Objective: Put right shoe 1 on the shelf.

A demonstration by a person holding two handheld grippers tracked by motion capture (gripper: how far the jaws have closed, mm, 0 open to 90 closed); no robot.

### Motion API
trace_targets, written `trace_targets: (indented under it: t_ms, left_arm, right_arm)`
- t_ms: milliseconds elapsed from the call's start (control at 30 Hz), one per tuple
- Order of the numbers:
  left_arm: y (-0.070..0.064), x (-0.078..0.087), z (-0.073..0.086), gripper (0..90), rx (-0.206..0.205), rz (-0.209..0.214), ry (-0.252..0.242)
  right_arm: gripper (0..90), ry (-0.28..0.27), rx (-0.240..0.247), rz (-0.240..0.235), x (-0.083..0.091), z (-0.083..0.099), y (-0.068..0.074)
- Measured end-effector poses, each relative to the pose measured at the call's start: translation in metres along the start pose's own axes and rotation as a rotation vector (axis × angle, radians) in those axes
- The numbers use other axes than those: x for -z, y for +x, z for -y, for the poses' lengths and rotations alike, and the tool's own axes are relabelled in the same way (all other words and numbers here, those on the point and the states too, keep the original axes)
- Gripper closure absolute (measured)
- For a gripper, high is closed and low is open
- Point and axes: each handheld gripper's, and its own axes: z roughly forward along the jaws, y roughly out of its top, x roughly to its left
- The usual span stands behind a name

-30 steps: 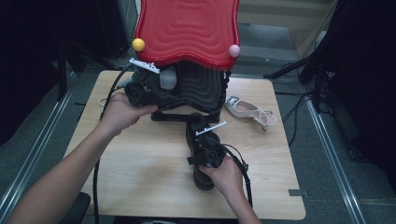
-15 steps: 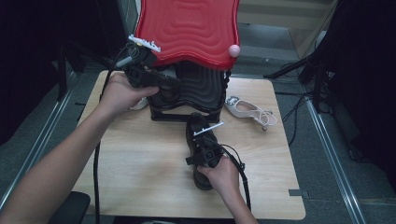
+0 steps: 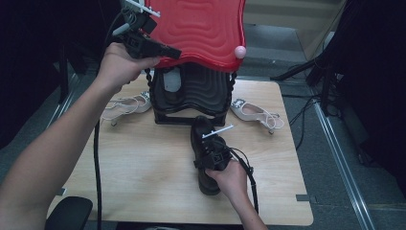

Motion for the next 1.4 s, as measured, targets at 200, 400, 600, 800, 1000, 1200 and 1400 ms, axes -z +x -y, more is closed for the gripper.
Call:
trace_targets:
  t_ms: [200, 400, 600, 800, 1000, 1200, 1400]
  left_arm:
    - [0.005, -0.012, -0.004, 90.0, 0.02, -0.04, 0.011]
    - [0.012, -0.015, -0.006, 89.9, 0.028, -0.065, 0.026]
    - [0.013, -0.017, -0.006, 90.0, 0.031, -0.079, 0.045]
    - [0.015, -0.017, -0.005, 90.0, 0.03, -0.076, 0.048]
    - [0.015, -0.017, -0.005, 90.0, 0.047, -0.066, 0.042]
    - [0.015, -0.017, -0.005, 90.0, 0.04, -0.07, 0.043]
    - [0.014, -0.016, -0.005, 90.0, 0.035, -0.08, 0.045]
  right_arm:
    - [84.8, 0.013, 0.006, -0.002, 0.004, -0.001, -0.002]
    - [87.1, 0.01, -0.012, -0.026, 0.018, -0.001, -0.009]
    - [87.4, -0.014, -0.023, -0.029, 0.035, 0.0, -0.014]
    - [87.6, -0.058, -0.039, -0.049, 0.055, 0.001, -0.019]
    - [87.6, -0.077, -0.034, -0.078, 0.07, 0.003, -0.017]
    - [87.6, -0.089, -0.027, -0.103, 0.087, 0.004, -0.012]
    - [87.5, -0.106, 0.004, -0.132, 0.107, 0.003, -0.001]
